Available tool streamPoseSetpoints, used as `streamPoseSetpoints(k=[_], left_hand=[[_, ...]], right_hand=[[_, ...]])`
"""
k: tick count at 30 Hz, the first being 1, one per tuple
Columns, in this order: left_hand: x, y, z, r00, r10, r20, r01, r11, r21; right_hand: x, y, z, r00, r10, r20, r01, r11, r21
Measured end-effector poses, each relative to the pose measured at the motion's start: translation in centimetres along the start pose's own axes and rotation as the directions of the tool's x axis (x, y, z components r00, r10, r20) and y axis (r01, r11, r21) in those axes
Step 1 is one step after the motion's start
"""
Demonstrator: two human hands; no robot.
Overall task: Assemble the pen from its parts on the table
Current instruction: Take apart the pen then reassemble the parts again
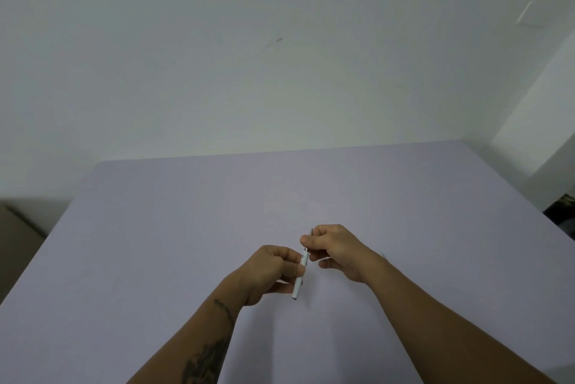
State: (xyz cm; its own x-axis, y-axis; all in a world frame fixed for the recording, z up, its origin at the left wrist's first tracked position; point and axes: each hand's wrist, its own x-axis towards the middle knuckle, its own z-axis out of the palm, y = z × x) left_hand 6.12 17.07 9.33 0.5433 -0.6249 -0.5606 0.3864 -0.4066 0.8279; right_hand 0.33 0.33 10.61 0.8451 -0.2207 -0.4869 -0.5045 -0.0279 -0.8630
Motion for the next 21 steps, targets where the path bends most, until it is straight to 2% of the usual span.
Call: streamPoseSetpoints(k=[4, 13, 18, 21], left_hand=[[-0.1, -0.1, -0.1, 1.0, -0.001, 0.007, 0.001, 0.999, -0.033], [-0.1, -0.4, 0.3, 1.0, 0.004, 0.02, -0.003, 1.0, -0.031], [0.2, -0.6, 0.6, 1.0, 0.007, 0.013, -0.007, 1.0, -0.027], [0.4, -0.5, 0.7, 1.0, 0.008, 0.014, -0.008, 1.0, -0.013]], right_hand=[[-0.3, -0.1, -0.3, 0.999, 0.016, 0.036, -0.021, 0.99, 0.139], [-0.1, 0.3, -0.4, 0.999, 0.035, 0.035, -0.038, 0.996, 0.082], [-0.3, 0.9, -0.8, 0.994, 0.056, 0.093, -0.071, 0.984, 0.166], [-0.5, 1.0, -1.1, 0.997, 0.036, 0.061, -0.047, 0.983, 0.18]])
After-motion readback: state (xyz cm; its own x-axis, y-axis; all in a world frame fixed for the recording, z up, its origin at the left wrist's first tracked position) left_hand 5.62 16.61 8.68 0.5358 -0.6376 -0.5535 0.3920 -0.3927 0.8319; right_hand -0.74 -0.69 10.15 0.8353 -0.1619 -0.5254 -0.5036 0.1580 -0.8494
